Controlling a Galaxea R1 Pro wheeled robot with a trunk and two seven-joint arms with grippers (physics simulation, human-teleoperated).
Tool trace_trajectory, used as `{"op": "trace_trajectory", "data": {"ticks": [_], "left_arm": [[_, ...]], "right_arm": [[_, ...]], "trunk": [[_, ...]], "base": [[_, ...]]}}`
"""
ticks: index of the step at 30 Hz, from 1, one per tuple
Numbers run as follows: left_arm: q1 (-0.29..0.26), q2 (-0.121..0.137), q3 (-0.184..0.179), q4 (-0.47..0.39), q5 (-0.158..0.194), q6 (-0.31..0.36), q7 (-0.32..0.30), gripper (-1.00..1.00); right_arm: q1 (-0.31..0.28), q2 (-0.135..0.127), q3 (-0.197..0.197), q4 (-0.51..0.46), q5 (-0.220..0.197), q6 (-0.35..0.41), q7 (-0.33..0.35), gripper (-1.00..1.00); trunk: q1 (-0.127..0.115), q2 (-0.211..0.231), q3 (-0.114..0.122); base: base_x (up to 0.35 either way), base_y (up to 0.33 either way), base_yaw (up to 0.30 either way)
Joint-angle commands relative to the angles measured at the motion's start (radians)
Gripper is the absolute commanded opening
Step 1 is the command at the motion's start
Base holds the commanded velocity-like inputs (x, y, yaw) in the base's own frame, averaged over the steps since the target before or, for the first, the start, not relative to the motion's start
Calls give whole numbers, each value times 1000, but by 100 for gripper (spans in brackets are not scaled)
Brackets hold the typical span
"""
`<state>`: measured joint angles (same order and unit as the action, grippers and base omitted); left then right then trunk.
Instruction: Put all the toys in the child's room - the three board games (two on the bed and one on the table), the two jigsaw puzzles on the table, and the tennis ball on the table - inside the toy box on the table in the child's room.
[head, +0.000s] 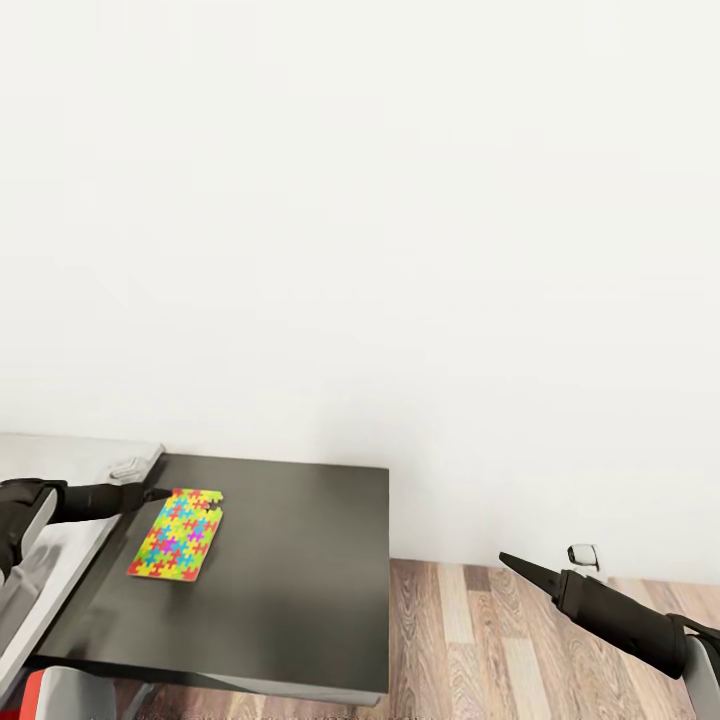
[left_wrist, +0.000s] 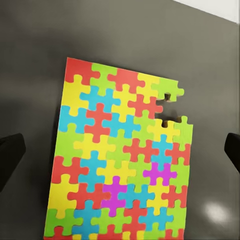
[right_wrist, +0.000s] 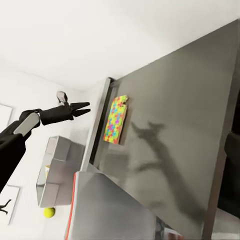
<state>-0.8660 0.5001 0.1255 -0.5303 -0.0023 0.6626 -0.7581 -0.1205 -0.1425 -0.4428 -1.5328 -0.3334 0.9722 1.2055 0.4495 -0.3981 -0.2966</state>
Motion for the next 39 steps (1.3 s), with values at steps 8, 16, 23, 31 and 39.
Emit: {"op": "trace_trajectory", "data": {"ticks": [8,16,23,31,39], "left_arm": [[-1,4,3,0,-1,8,-20,100],[-1,5,2,0,-2,5,-25,100],[-1,5,2,0,-1,0,-28,100],[-1,5,2,1,-1,-1,-29,100],[-1,4,2,1,-1,-1,-29,100]], "right_arm": [[-1,0,-1,0,-1,5,2,100],[-1,0,-1,-1,-1,5,3,100],[-1,0,-1,-1,-1,5,3,100],[-1,0,-1,-1,-1,5,3,100],[-1,0,-1,-1,-1,5,2,100]], "trunk": [[0,-2,-15],[0,-2,-28],[0,-2,-40],[0,-2,-53],[0,-2,-66]], "base": [[0,0,0],[0,0,0],[0,0,0],[0,0,0],[0,0,0]]}}
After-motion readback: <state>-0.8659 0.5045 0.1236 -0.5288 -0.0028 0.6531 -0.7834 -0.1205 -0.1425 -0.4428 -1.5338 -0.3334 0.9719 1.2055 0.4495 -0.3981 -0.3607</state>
